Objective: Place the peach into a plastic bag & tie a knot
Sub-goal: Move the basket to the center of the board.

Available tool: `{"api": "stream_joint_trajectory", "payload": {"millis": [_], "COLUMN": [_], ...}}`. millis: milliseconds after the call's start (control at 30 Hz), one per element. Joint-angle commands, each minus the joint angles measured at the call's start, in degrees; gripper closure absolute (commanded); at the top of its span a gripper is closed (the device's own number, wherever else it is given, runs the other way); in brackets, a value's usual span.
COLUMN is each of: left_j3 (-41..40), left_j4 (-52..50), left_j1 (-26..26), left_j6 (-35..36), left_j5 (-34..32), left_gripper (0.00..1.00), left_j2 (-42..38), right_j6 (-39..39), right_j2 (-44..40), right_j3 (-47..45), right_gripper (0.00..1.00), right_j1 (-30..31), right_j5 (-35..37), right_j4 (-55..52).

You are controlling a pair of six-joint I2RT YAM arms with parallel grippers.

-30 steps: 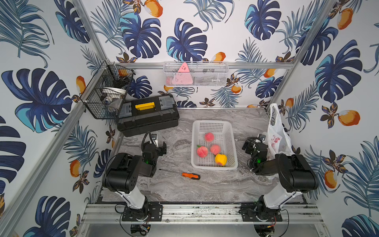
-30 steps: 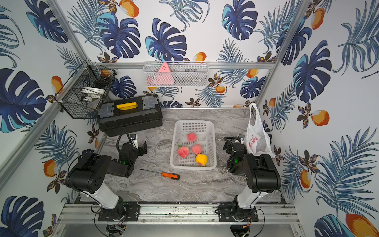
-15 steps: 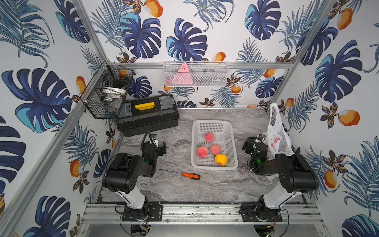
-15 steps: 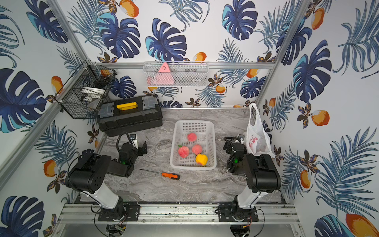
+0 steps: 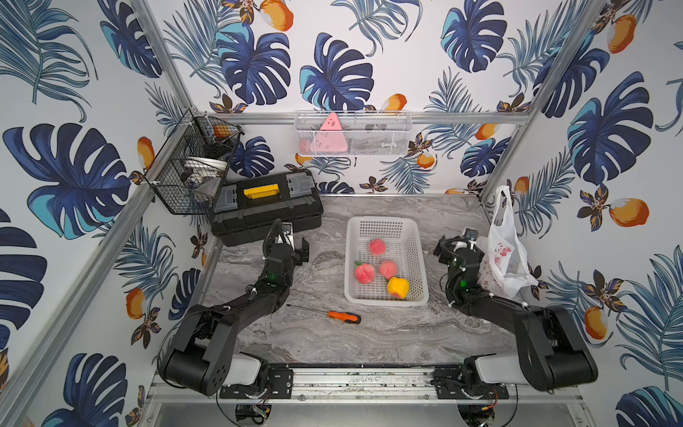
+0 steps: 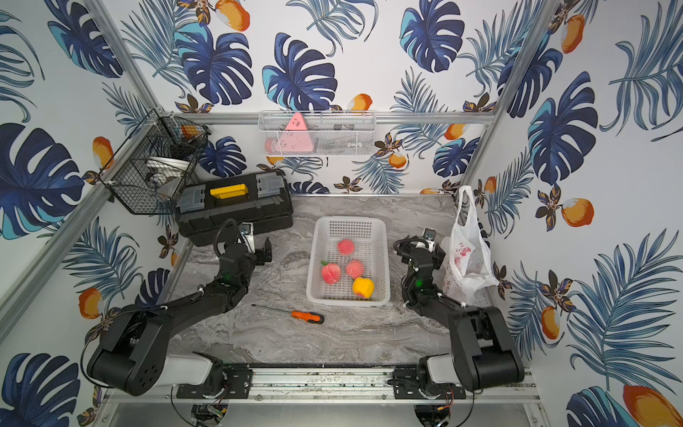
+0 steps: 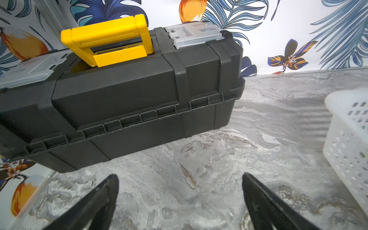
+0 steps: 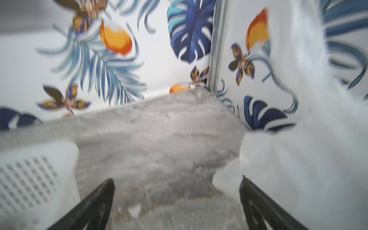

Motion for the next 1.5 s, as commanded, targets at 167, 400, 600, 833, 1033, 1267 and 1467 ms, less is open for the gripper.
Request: {"api": "stream_joint_trajectory", "payload": {"millis": [167, 400, 600, 833, 1033, 1267, 1467], "left_j3": [19.34, 28.81, 28.46, 29.39, 30.10, 31.20, 32.22], "left_j4": [-28.30, -45.24, -52.23, -53.81, -54.18, -56.24, -57.92], "left_j1": [-6.53, -5.46, -11.47, -16.93, -17.08, -17.07, -17.06], "left_j6": [-18.24, -19.64, -18.93, -20.76, -21.67, -22.05, -22.19], "left_j5": [3.94, 16.61, 17.73, 19.29, 21.25, 21.15, 20.29], "left_gripper": [0.01, 0.14, 0.18, 0.20, 0.22, 0.26, 0.27], "left_j2": [-4.29, -4.30, -4.11, -0.35, 1.04, 1.14, 0.35], "right_j6": [23.92, 27.76, 23.84, 25.46, 27.73, 34.69, 39.73], "right_j2": [0.99, -6.07, -0.51, 2.93, 9.12, 15.47, 24.47], "right_j3": [33.98, 32.88, 36.09, 28.63, 26.23, 28.77, 35.75], "right_gripper": [0.01, 0.07, 0.04, 0.13, 0.33, 0.59, 0.62], "right_j1": [0.20, 1.24, 2.39, 4.55, 6.23, 9.63, 15.23], "right_j5": [-14.73, -25.59, -33.85, -38.24, -42.29, -47.31, -45.82], "right_j4": [-66.41, -75.04, -91.07, -86.73, -79.72, -69.54, -64.07]}}
